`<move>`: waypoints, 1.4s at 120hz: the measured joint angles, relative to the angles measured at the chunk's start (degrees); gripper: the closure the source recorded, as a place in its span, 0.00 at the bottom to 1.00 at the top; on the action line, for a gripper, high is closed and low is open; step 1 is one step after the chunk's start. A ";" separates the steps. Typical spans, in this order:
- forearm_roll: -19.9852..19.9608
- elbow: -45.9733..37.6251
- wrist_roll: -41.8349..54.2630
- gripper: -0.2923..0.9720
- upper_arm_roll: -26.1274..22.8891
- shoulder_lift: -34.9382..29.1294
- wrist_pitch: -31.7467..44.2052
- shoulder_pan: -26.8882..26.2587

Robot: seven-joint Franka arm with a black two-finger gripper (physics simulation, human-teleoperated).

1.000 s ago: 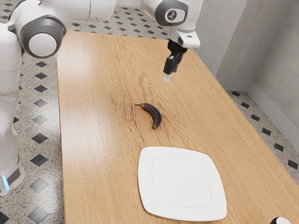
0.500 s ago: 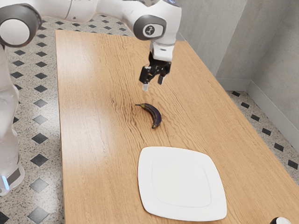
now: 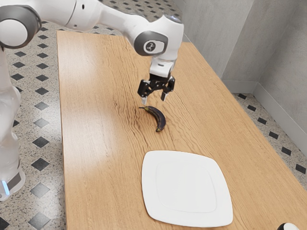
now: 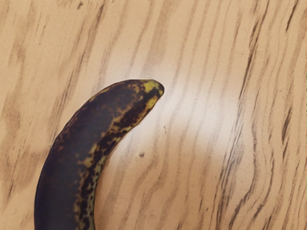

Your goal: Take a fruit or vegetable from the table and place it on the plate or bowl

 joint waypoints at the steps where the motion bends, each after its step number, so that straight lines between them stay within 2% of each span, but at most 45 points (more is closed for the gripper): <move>1: -0.01 -0.10 0.12 0.23 -0.01 0.00 0.06 0.00; 56: -0.38 -3.83 4.96 0.23 1.04 0.04 3.51 0.26; 84: -0.46 -1.39 6.49 0.23 1.13 2.99 5.06 -2.12; 127: -1.86 -0.76 7.93 0.23 4.32 4.97 5.83 -7.55; 143: -2.39 -0.77 8.29 0.23 5.05 5.07 6.04 -6.61; 168: -2.70 -0.74 8.71 0.23 5.20 5.47 6.27 -0.79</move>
